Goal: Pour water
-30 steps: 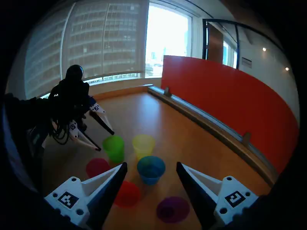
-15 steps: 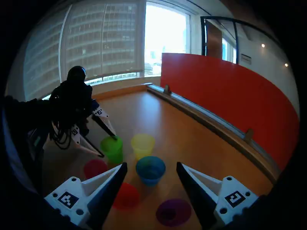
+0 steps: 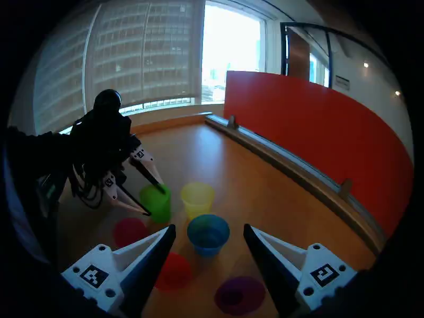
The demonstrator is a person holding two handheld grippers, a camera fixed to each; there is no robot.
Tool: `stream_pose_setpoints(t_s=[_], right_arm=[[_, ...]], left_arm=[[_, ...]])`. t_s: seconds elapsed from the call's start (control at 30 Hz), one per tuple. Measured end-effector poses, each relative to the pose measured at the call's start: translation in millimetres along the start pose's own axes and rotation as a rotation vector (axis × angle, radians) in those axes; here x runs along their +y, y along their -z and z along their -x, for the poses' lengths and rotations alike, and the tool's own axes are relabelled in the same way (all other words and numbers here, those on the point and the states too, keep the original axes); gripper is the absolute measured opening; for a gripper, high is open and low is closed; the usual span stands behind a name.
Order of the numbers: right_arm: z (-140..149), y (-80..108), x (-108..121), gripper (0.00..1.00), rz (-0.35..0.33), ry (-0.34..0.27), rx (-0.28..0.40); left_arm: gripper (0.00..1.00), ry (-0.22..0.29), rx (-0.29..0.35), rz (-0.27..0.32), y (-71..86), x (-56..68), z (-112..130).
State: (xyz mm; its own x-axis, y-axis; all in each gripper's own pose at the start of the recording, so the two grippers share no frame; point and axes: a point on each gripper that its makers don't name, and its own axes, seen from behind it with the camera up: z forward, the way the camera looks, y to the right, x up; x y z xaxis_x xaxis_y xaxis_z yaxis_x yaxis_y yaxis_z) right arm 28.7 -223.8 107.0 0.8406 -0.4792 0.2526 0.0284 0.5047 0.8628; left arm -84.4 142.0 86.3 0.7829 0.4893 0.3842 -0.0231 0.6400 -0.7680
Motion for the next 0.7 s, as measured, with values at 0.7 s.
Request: stream_pose_setpoints(t_s=[0.7], right_arm=[[10.9,-26.5,-0.9,0.99,-0.007,-0.006,-0.055]], left_arm=[[0.86,0.024,0.042,-0.022,20.6,-9.2,-11.5]])
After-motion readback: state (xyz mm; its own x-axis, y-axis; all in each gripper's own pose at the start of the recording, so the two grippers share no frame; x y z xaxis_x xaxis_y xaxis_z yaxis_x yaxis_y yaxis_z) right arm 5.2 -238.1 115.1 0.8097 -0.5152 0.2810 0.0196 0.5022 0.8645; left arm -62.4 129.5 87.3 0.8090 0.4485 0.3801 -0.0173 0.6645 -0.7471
